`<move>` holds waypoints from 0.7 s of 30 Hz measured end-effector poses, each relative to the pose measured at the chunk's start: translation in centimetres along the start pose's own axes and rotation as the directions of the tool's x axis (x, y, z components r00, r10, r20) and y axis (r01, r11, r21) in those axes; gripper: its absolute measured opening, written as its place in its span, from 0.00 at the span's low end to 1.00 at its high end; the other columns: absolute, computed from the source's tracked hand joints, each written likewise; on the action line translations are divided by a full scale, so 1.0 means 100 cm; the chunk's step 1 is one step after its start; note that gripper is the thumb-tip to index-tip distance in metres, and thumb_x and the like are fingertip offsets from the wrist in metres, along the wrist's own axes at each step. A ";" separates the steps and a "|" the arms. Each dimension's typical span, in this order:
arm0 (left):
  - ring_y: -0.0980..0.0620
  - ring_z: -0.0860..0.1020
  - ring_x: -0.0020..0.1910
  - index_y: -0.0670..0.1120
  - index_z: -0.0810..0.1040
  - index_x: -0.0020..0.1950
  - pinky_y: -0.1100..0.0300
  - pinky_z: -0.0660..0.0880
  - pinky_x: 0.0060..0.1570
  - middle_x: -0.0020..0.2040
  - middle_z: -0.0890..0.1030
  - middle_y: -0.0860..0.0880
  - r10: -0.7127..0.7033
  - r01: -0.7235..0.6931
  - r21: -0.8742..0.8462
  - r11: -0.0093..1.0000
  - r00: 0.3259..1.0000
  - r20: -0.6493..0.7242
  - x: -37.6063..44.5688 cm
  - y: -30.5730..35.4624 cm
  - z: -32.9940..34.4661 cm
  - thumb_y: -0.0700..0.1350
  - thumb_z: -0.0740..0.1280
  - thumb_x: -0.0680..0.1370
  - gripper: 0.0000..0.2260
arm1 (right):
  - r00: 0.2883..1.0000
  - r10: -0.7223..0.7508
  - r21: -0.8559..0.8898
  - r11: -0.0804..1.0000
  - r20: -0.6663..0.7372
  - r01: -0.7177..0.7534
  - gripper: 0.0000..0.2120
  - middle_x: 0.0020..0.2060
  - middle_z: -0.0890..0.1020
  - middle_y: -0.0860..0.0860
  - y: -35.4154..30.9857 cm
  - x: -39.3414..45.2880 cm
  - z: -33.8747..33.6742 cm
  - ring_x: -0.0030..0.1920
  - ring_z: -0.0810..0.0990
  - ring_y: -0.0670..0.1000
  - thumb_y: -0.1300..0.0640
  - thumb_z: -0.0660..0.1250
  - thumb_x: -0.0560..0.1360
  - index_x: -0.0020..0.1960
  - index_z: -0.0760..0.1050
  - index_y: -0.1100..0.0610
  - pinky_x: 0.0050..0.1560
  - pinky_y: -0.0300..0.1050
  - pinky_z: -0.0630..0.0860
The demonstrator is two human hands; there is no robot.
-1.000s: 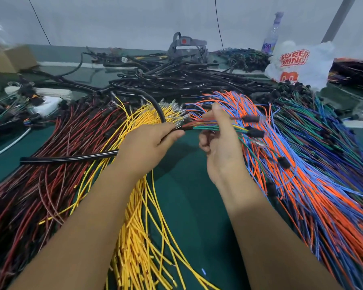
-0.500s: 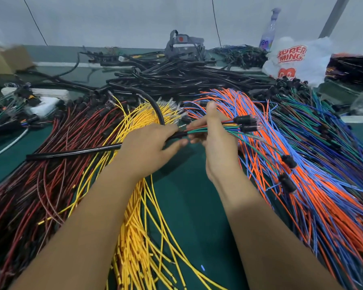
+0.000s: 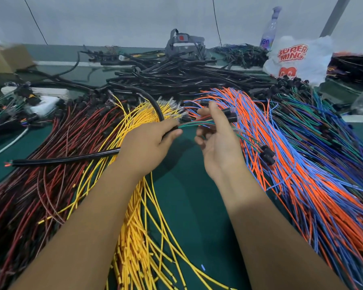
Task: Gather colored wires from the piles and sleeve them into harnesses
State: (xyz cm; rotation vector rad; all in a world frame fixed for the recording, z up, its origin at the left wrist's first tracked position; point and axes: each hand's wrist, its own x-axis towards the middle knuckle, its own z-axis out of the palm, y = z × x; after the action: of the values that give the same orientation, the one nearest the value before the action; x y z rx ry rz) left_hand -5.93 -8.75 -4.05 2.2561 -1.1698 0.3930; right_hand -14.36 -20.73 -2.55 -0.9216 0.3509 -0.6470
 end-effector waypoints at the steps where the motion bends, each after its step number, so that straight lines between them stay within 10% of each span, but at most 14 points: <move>1: 0.47 0.71 0.35 0.54 0.75 0.56 0.56 0.62 0.30 0.32 0.72 0.54 0.019 -0.020 0.036 0.999 1.000 0.008 0.000 0.000 0.000 0.55 0.57 0.81 0.11 | 1.000 -0.021 -0.005 1.000 -0.014 0.021 0.14 0.30 0.78 0.46 0.001 0.000 0.001 0.26 0.70 0.44 0.51 0.65 0.79 0.36 0.77 0.55 0.24 0.35 0.64; 13: 0.56 0.66 0.26 0.55 0.67 0.41 0.60 0.56 0.26 0.25 0.65 0.54 0.107 -0.107 0.073 0.992 0.994 -0.001 -0.005 0.010 -0.003 0.59 0.57 0.79 0.12 | 0.995 -0.058 -0.284 0.958 -0.083 0.033 0.10 0.28 0.75 0.48 0.007 0.005 -0.001 0.24 0.65 0.44 0.52 0.72 0.74 0.37 0.74 0.52 0.23 0.34 0.62; 21: 0.59 0.62 0.25 0.44 0.73 0.36 0.64 0.59 0.27 0.25 0.64 0.55 -0.160 0.229 -0.568 0.791 0.973 0.169 0.005 0.006 -0.006 0.50 0.62 0.81 0.15 | 0.992 -0.124 0.057 0.991 0.028 0.122 0.12 0.34 0.73 0.45 -0.006 0.008 -0.010 0.29 0.66 0.44 0.61 0.68 0.76 0.55 0.76 0.48 0.27 0.35 0.58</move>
State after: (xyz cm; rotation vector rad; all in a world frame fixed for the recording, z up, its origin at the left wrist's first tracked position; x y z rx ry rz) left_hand -6.17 -9.01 -3.10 1.8314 -0.9289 -0.1721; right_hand -14.51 -22.11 -2.63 -0.9046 0.2486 -0.7512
